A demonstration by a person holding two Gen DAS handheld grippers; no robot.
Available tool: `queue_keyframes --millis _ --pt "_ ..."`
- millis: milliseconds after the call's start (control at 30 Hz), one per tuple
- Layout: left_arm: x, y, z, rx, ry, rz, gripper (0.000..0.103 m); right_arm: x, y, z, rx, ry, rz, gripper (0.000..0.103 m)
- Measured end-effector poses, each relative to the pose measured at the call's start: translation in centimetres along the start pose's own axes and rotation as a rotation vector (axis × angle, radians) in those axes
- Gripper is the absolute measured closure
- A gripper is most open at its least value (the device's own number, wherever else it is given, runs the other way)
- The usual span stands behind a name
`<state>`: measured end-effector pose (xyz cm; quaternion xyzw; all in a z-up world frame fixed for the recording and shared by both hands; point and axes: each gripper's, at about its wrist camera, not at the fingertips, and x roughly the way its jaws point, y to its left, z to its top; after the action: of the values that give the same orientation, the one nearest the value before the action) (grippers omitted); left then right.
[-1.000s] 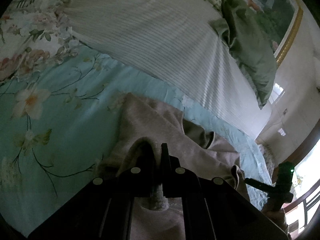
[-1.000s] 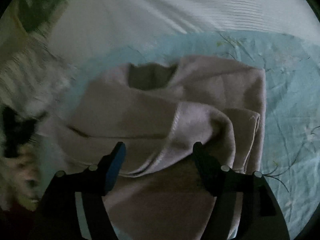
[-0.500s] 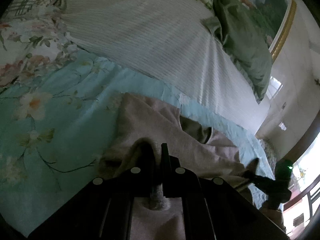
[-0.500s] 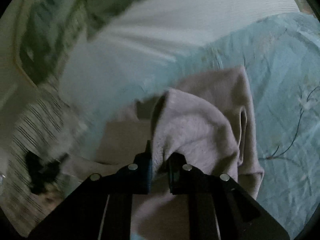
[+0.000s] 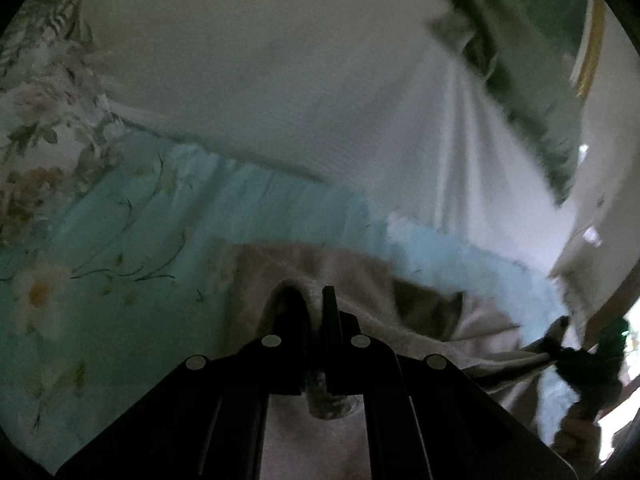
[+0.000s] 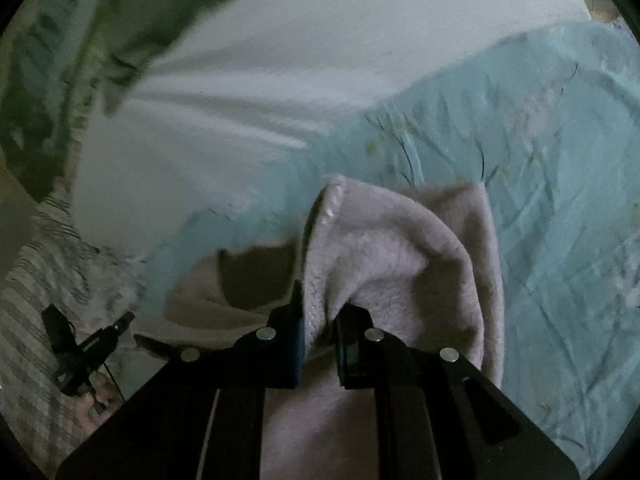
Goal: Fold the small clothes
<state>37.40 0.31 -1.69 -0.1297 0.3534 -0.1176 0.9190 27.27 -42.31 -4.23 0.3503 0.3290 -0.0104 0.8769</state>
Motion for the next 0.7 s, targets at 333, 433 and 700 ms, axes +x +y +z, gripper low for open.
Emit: queue_keyframes --millis 333,433,700 --pt "4.3 1.9 -1.9 -0.028 0.106 0.061 0.073 -2.1 -2.0 -1.0 0.06 -0.088 0.023 0.05" --pt "1.1 1.4 -3.2 -0.035 0.067 0.024 0.058 -3.6 -1.3 -2.1 0.01 -0.072 0.062 0.05" --pt "1.3 -4.8 -9.3 0.144 0.259 -0.106 0.058 0.8 1.2 -4.3 -0.156 0.162 -0.024 0.05"
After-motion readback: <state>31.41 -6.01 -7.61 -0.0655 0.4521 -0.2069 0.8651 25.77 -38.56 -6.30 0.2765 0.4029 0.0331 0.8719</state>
